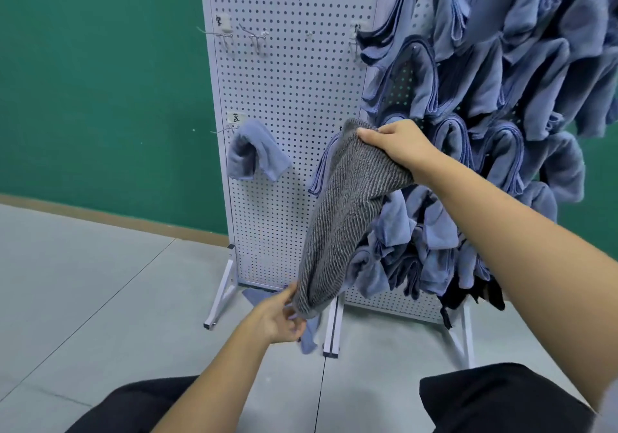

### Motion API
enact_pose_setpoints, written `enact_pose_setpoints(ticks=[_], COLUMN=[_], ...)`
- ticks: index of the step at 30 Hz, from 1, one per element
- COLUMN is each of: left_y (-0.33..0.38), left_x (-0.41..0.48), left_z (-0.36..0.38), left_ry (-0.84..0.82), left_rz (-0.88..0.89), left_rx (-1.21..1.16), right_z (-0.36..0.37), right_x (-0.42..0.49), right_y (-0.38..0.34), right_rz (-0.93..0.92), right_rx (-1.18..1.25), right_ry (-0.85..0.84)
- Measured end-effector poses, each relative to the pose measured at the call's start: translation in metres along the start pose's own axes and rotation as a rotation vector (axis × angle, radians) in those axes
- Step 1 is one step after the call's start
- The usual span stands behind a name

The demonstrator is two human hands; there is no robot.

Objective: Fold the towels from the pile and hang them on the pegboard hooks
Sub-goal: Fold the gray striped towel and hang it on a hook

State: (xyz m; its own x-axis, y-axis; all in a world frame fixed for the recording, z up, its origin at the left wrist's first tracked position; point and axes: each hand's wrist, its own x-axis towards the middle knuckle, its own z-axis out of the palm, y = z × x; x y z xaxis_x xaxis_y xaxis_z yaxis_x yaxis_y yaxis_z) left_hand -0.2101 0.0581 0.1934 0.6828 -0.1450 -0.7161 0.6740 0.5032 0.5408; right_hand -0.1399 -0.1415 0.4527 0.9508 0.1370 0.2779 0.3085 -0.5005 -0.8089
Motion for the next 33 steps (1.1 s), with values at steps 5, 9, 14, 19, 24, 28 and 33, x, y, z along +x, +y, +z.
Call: enact_pose_setpoints(ticks=[5, 9, 14, 19, 24, 28, 33], left_y=[0.000, -0.023, -0.054, -0.054, -0.058, -0.034, 0.008], left_x=[-0.001, 0.001, 0.001, 0.024, 0.025, 0.015, 0.009], left_z=[-0.001, 0.003, 0.026, 0.023, 0.026, 0.033, 0.008], left_ry=[0.010, -0.126, -0.294, -0.170, -0.182, -0.400, -0.249], left_rz=[0.132, -0.074, -0.148, -0.059, -0.102, 0.036, 0.133], left_rx=[-0.264, -0.306, -0.476, -0.706, -0.722, -0.783, -0.393], right_z=[-0.008, 0.004, 0.036, 0.040, 0.007, -0.024, -0.048], right_x=[-0.012, -0.014, -0.012, -0.013, -0.016, -0.022, -0.042], right_y=[0.007, 0.013, 0.021, 0.014, -0.004, 0.027, 0.107], right_rz=[0.034, 0.091, 0.119, 0.089, 0.087, 0.263, 0.499], right_rx=[-0.004, 0.124, 0.124, 0.192, 0.466, 0.564, 0.486], right_ry=[0.031, 0.019, -0.039, -0.042, 0.039, 0.069, 0.110])
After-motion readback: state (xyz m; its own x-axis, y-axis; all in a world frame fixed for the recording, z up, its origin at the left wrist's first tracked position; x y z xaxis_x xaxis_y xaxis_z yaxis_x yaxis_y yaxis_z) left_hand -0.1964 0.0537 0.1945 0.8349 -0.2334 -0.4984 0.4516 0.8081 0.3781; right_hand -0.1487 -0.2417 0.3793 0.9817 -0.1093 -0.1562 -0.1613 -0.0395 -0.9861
